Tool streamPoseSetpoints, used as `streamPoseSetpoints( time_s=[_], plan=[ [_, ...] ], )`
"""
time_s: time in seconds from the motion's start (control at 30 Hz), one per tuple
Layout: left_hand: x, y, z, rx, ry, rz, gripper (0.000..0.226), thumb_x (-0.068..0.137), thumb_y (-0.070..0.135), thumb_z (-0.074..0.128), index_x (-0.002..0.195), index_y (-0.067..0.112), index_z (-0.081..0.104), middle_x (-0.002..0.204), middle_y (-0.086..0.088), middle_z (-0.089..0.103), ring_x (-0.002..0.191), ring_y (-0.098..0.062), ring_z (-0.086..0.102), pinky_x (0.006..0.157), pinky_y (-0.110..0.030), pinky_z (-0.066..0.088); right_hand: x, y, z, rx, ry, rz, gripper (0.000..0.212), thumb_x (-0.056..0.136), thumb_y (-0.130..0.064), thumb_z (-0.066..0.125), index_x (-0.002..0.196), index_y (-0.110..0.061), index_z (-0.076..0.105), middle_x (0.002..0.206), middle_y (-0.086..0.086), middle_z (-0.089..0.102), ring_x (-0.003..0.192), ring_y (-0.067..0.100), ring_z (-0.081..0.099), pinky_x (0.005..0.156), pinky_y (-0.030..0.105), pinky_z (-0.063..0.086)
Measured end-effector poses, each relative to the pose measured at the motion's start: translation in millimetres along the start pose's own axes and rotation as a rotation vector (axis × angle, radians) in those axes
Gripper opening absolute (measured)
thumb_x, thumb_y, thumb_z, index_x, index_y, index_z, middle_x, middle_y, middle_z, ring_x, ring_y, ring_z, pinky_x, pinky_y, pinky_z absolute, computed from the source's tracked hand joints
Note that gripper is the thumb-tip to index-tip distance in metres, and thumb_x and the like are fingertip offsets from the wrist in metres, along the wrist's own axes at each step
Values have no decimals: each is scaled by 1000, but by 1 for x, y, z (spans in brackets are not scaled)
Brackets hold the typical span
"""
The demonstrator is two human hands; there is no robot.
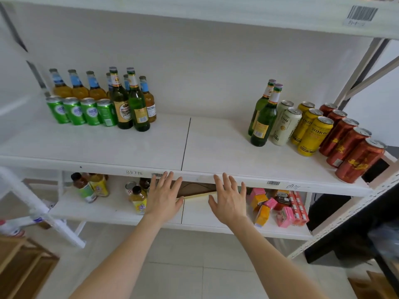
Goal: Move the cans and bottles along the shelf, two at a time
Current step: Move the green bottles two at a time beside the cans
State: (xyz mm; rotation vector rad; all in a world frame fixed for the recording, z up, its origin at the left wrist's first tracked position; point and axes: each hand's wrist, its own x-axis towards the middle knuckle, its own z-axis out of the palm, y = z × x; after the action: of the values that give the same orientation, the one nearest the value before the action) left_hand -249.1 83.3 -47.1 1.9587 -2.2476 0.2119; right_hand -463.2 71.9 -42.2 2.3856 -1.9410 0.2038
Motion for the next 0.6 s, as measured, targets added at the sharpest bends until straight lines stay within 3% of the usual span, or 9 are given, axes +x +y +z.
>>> streamPoseSetpoints(
  time_s=[0.33,0.6],
  plan=[
    [-7,-129,-12,32,-17,-7,60,97,51,38,151,25,27,160,-10,23,149,-27,14,119,-53,7,32,-133,-6,40,39,6,62,97,-42,36,153,-22,19,161,10,21,148,28,18,117,58,12],
    [9,-225,-19,29,-15,4,63,97,51,39,152,26,23,161,-11,21,150,-27,11,120,-54,6,77,-221,-1,41,39,43,68,98,-53,36,154,-24,12,163,8,16,150,28,13,118,58,9]
  ],
)
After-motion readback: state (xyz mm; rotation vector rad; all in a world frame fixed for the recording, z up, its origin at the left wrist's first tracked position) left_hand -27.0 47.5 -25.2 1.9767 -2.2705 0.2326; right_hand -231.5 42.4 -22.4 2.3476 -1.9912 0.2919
